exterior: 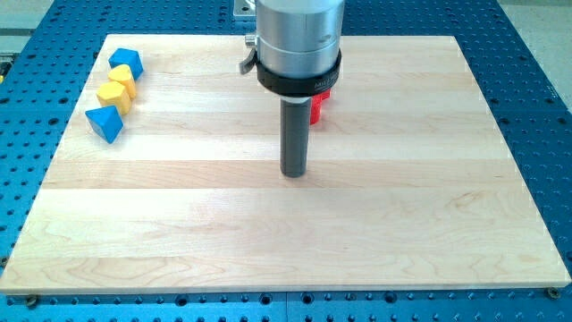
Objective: Push the red circle into the red star
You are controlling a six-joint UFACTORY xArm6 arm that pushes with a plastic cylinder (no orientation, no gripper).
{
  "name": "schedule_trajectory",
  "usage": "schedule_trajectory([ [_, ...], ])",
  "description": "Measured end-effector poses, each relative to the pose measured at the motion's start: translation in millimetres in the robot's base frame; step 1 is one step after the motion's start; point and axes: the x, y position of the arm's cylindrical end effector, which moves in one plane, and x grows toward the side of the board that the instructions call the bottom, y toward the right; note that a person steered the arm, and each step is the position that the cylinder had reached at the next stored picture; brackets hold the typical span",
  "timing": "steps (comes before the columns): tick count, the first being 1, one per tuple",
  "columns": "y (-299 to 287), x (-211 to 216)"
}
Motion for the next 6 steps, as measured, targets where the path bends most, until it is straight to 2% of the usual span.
schedule_trajectory([
  [2,6,0],
  [3,6,-23],
  [4,6,-24],
  [5,-4,-54],
  [6,29,-73],
])
